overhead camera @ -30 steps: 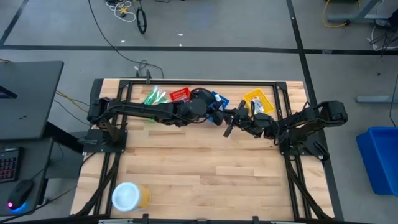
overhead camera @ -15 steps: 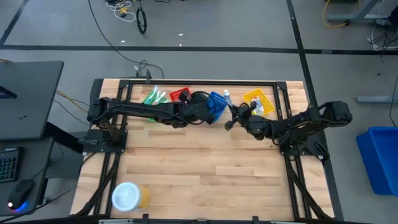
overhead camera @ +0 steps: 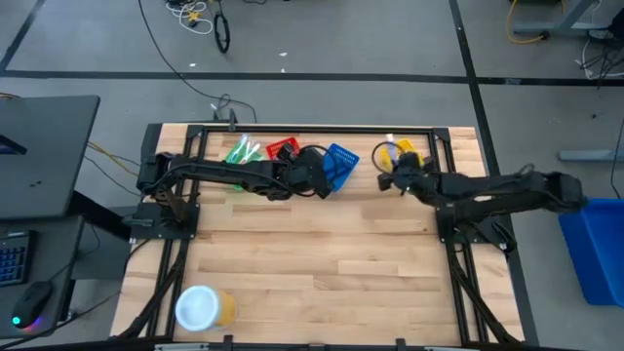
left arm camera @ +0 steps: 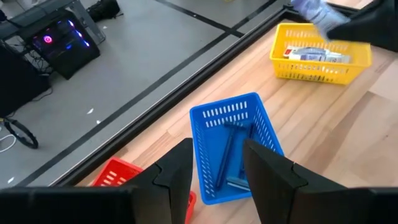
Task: Pick & Place Travel size toiletries
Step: Put the toothpaste into the yellow basket
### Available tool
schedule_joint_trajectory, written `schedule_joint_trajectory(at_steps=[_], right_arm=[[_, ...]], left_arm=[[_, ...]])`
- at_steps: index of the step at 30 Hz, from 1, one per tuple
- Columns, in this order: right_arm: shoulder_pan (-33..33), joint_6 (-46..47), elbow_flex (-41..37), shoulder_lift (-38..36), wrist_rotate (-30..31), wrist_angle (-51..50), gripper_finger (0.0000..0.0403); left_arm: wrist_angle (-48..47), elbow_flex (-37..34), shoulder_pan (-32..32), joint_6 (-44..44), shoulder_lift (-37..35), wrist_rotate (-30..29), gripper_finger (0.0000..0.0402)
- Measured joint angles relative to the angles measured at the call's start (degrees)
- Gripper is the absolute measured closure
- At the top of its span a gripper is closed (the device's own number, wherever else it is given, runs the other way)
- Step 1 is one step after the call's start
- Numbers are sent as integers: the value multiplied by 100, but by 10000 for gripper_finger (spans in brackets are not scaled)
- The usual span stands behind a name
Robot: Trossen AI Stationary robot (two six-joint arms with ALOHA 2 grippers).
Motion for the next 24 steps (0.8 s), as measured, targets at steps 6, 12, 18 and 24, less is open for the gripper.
schedule_joint_trajectory(at_steps=[6, 12, 18, 24], right_arm=[[-878, 1273, 31, -481, -1248, -1852, 389], [-1333, 1156, -37, -384, -1513, -1750, 389], [-1572, 1127, -49, -363, -1992, -1640, 377], [-1643, 1108, -52, -361, -2141, -1677, 338]], left_arm=[[-46, 0, 0, 19, 0, -1, 253], [-40, 0, 0, 23, -2, -15, 253], [-78, 0, -1, 775, -2, 112, 253], [-372, 0, -34, 990, -6, 389, 253]])
